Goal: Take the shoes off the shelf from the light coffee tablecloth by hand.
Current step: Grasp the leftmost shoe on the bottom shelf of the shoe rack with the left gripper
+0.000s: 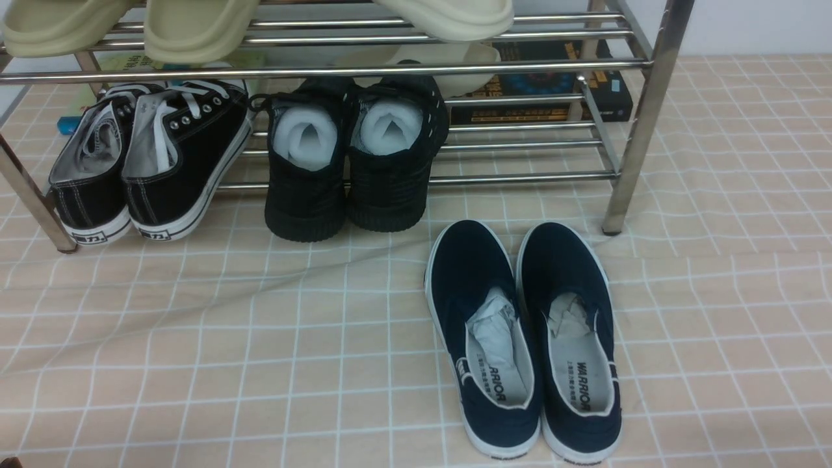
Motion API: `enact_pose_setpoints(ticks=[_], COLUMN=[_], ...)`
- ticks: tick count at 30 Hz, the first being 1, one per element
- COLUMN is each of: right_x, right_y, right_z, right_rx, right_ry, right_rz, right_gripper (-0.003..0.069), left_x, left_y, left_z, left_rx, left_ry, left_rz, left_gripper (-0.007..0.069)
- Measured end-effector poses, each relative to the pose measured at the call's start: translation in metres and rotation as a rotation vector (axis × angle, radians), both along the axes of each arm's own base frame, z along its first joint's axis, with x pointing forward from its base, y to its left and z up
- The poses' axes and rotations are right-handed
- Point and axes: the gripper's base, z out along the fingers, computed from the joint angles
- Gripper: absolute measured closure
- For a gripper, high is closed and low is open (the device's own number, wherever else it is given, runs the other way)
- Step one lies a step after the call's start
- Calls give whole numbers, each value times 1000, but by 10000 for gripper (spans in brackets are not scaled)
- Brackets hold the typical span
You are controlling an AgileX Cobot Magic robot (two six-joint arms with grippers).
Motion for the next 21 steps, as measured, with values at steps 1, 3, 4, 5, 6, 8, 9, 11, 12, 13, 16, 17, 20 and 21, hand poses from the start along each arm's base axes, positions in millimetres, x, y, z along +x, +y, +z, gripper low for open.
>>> enact_pose_setpoints(ticks=[1, 3, 4, 5, 6, 8, 9, 11, 12, 13, 16, 17, 20, 21], right_x=[0, 0, 0, 0, 0, 0, 0, 0, 0, 0, 0, 0, 0, 0], right_y=[0, 0, 0, 0, 0, 0, 0, 0, 0, 0, 0, 0, 0, 0], right_z=[0, 0, 0, 0, 0, 0, 0, 0, 0, 0, 0, 0, 0, 0], right_rx=[0, 0, 0, 0, 0, 0, 0, 0, 0, 0, 0, 0, 0, 0], right_ry=[0, 0, 0, 0, 0, 0, 0, 0, 0, 0, 0, 0, 0, 0], right_rz=[0, 0, 0, 0, 0, 0, 0, 0, 0, 0, 0, 0, 0, 0], right_gripper=[449, 449, 449, 447, 446, 445, 445, 442, 442, 441, 438, 435, 433, 431], left_x=[0, 0, 0, 0, 0, 0, 0, 0, 0, 0, 0, 0, 0, 0], left_y=[0, 0, 0, 0, 0, 0, 0, 0, 0, 0, 0, 0, 1, 1], left_z=[0, 0, 0, 0, 0, 0, 0, 0, 0, 0, 0, 0, 0, 0], left_rx=[0, 0, 0, 0, 0, 0, 0, 0, 0, 0, 1, 5, 25, 2], left_ry=[0, 0, 0, 0, 0, 0, 0, 0, 0, 0, 0, 0, 2, -2], left_rz=[0, 0, 0, 0, 0, 0, 0, 0, 0, 0, 0, 0, 4, 9], left_gripper=[384, 384, 384, 384, 384, 384, 384, 384, 384, 384, 384, 384, 384, 384])
